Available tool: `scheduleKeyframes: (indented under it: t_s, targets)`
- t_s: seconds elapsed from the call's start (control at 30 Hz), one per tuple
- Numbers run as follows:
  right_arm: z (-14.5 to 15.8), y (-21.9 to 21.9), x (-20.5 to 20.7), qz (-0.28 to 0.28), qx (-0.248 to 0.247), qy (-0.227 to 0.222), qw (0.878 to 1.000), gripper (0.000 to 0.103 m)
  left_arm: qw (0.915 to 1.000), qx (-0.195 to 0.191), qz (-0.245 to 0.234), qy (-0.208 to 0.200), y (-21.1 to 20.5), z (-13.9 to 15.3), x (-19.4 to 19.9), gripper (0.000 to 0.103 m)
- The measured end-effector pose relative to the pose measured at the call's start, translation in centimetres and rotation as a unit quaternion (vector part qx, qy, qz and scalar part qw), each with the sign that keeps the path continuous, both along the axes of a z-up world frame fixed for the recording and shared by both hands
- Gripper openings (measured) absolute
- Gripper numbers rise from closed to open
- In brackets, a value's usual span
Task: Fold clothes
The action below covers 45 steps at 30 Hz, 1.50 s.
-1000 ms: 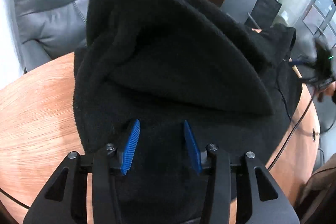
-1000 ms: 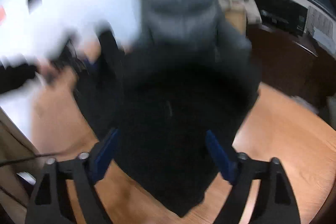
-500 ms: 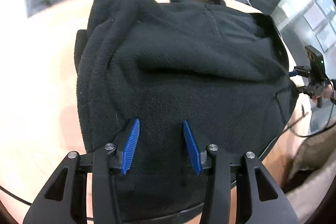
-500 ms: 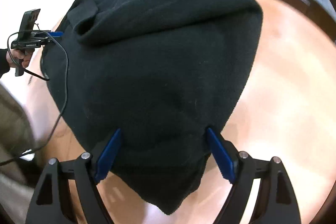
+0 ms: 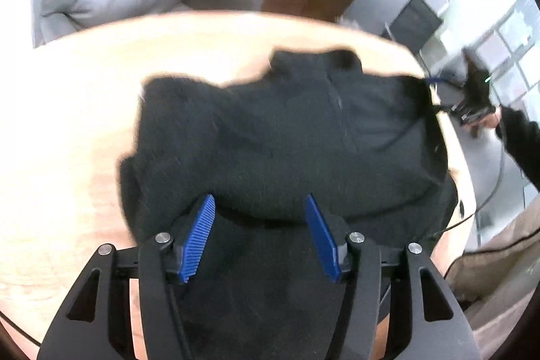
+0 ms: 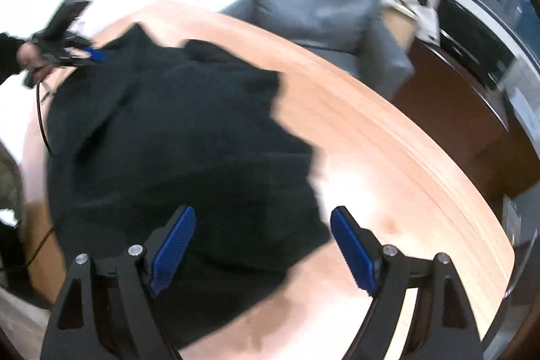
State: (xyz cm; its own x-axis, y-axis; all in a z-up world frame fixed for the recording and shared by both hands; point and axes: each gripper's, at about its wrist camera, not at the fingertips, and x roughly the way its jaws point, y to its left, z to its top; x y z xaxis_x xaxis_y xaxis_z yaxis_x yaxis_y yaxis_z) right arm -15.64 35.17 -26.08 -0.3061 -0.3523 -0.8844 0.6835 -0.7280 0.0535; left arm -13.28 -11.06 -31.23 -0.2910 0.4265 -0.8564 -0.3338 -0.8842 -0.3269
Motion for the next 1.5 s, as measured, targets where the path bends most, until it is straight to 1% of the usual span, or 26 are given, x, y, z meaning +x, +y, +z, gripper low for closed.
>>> scheduleKeyframes:
  t_s: [0.07, 0.2, 0.27, 0.33, 0.37, 0.43, 0.47, 0.5, 0.53, 0.57, 0.6, 0.67, 0.8, 0.87, 0.93, 1.0, 1.07, 1.1, 1.13, 1.17, 1.2, 1.23, 1.27, 1.33, 1.43, 1.5]
  targets:
    - [-0.6, 0.7, -1.3, 0.002, -0.007, -0.014, 1.000, 0.087, 0.9996, -0.007, 0.024, 0.017, -0.9, 0.5, -0.8, 0.056]
    - [-2.5, 0.1, -2.6, 0.011, -0.024, -0.041, 0.999, 0.085, 0.9983, 0.016, 0.056, -0.001, -3.6, -0.1, -1.6, 0.056]
    - [-2.9, 0.8, -3.7, -0.020, -0.058, -0.057, 0.996, 0.077, 0.9981, 0.018, 0.059, 0.002, -3.9, -0.2, -2.2, 0.056]
    - [-3.1, 2.2, -4.8, -0.064, -0.116, -0.074, 0.988, 0.061, 0.9978, 0.012, 0.066, 0.002, -4.3, -0.7, -2.7, 0.056]
    - [-3.2, 2.9, -5.3, -0.087, -0.145, -0.082, 0.982, 0.057, 0.9974, 0.008, 0.071, 0.000, -4.5, -1.1, -2.9, 0.051]
    - [-3.6, 4.0, -5.8, -0.119, -0.169, -0.091, 0.974, 0.034, 0.9940, 0.038, 0.101, -0.019, -5.8, -1.9, -3.5, 0.046]
    - [-3.8, 4.5, -5.8, -0.133, -0.173, -0.094, 0.971, 0.030, 0.9912, 0.058, 0.116, -0.024, -5.7, -2.5, -3.5, 0.046]
    - [-4.0, 4.9, -5.9, -0.146, -0.177, -0.096, 0.969, 0.026, 0.9899, 0.062, 0.127, -0.009, -6.0, -1.9, -3.5, 0.046]
    - [-4.2, 5.4, -6.0, -0.159, -0.181, -0.099, 0.965, 0.025, 0.9883, 0.066, 0.138, 0.006, -6.4, -1.3, -3.5, 0.049]
    - [-4.4, 6.0, -6.0, -0.176, -0.188, -0.099, 0.961, 0.024, 0.9863, 0.069, 0.148, 0.022, -6.8, -0.6, -3.5, 0.062]
    - [-4.3, 7.0, -5.7, -0.196, -0.201, -0.097, 0.955, 0.024, 0.9856, 0.061, 0.154, 0.033, -7.1, -0.3, -3.8, 0.068]
    - [-4.5, 8.4, -5.4, -0.226, -0.227, -0.100, 0.942, 0.024, 0.9838, 0.044, 0.165, 0.055, -7.6, 0.3, -4.3, 0.072]
    - [-5.0, 8.1, -5.2, -0.228, -0.221, -0.109, 0.942, 0.024, 0.9898, 0.051, 0.130, 0.029, -7.1, -0.5, -6.6, 0.073]
    - [-4.8, 8.2, -5.4, -0.226, -0.233, -0.112, 0.939, 0.032, 0.9938, 0.048, 0.099, 0.014, -6.2, -1.3, -7.5, 0.073]
    - [-4.2, 9.2, -5.3, -0.231, -0.264, -0.121, 0.929, 0.068, 0.9960, 0.053, 0.072, -0.002, -5.1, -2.3, -8.5, 0.074]
    - [-4.7, 8.9, -5.7, -0.226, -0.271, -0.147, 0.924, 0.075, 0.9959, 0.060, 0.059, -0.034, -4.8, -3.2, -9.1, 0.074]
    - [-5.3, 8.5, -6.0, -0.213, -0.268, -0.175, 0.923, 0.075, 0.9948, 0.066, 0.050, -0.059, -4.6, -3.8, -9.5, 0.073]
    - [-5.7, 7.9, -6.0, -0.201, -0.259, -0.185, 0.926, 0.073, 0.9942, 0.068, 0.048, -0.068, -4.5, -4.1, -9.5, 0.072]
    - [-6.0, 7.4, -6.0, -0.189, -0.251, -0.194, 0.929, 0.058, 0.9940, 0.064, 0.052, -0.072, -4.7, -4.2, -9.4, 0.064]
    - [-6.2, 6.9, -6.1, -0.178, -0.243, -0.198, 0.933, 0.042, 0.9937, 0.059, 0.056, -0.077, -5.0, -4.4, -9.2, 0.046]
    - [-6.2, 6.2, -6.0, -0.169, -0.235, -0.192, 0.937, 0.022, 0.9936, 0.045, 0.060, -0.085, -5.1, -4.7, -9.3, 0.036]
    - [-5.9, 5.8, -5.9, -0.164, -0.232, -0.183, 0.941, 0.016, 0.9926, 0.040, 0.067, -0.093, -5.3, -5.0, -9.5, 0.025]
    - [-5.2, 5.8, -5.7, -0.164, -0.236, -0.166, 0.943, 0.010, 0.9912, 0.049, 0.075, -0.097, -5.8, -5.0, -9.5, 0.019]
    - [-3.7, 5.8, -5.2, -0.164, -0.246, -0.132, 0.946, 0.009, 0.9890, 0.075, 0.088, -0.093, -6.7, -4.4, -9.4, 0.013]
    - [-0.4, 6.5, -3.6, -0.157, -0.287, -0.084, 0.941, 0.009, 0.9850, 0.126, 0.102, -0.060, -7.9, -2.8, -8.8, 0.012]
    - [-1.1, 7.4, -3.2, -0.173, -0.281, -0.086, 0.940, 0.009, 0.9792, 0.162, 0.115, -0.038, -8.9, -2.2, -8.4, 0.012]
